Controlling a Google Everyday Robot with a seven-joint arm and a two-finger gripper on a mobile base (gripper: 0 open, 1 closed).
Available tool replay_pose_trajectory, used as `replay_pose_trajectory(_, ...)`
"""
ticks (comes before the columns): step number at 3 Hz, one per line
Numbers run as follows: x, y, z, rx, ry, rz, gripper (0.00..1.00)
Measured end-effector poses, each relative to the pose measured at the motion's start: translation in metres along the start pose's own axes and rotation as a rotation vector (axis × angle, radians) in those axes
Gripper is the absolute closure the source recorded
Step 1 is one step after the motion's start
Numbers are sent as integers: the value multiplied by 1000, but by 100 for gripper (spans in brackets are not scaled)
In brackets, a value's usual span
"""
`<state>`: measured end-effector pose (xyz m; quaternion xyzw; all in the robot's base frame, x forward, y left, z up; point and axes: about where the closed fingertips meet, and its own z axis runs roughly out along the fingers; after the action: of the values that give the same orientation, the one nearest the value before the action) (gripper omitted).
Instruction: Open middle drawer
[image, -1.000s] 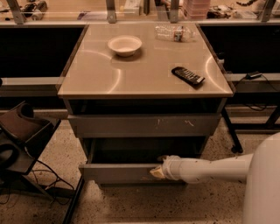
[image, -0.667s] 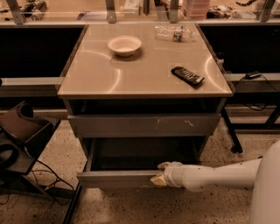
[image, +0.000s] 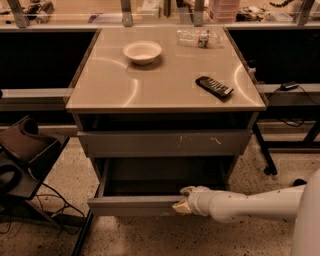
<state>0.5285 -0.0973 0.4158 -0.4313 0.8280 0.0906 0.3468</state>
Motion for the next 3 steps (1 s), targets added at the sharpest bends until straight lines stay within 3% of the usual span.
replay_pose_trajectory(2, -3, 2, -6, -3, -3, -7, 100)
replay_pose_trajectory(3, 2, 19, -12, -8, -29, -48, 100)
